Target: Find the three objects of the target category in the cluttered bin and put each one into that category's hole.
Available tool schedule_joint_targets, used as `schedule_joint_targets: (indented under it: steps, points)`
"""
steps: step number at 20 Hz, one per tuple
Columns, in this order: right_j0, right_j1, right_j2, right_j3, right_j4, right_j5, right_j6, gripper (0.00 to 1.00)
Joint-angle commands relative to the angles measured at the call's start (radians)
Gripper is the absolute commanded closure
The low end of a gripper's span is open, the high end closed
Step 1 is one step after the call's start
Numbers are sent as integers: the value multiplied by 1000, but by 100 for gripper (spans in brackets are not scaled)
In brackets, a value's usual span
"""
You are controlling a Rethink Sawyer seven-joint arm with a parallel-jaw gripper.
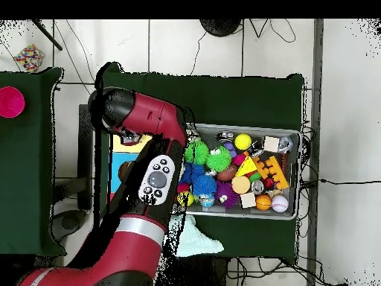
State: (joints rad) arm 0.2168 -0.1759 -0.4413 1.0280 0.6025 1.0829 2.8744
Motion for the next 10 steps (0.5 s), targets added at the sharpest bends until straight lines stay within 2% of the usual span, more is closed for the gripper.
schedule_joint_targets:
  steps: [1, 5, 10]
  points:
    - [-6, -1, 60, 65, -24, -20, 154, 100]
    - [4, -55, 13, 58, -50, 71, 168, 100]
    - [-3, -46, 20, 50, -51, 62, 168, 100]
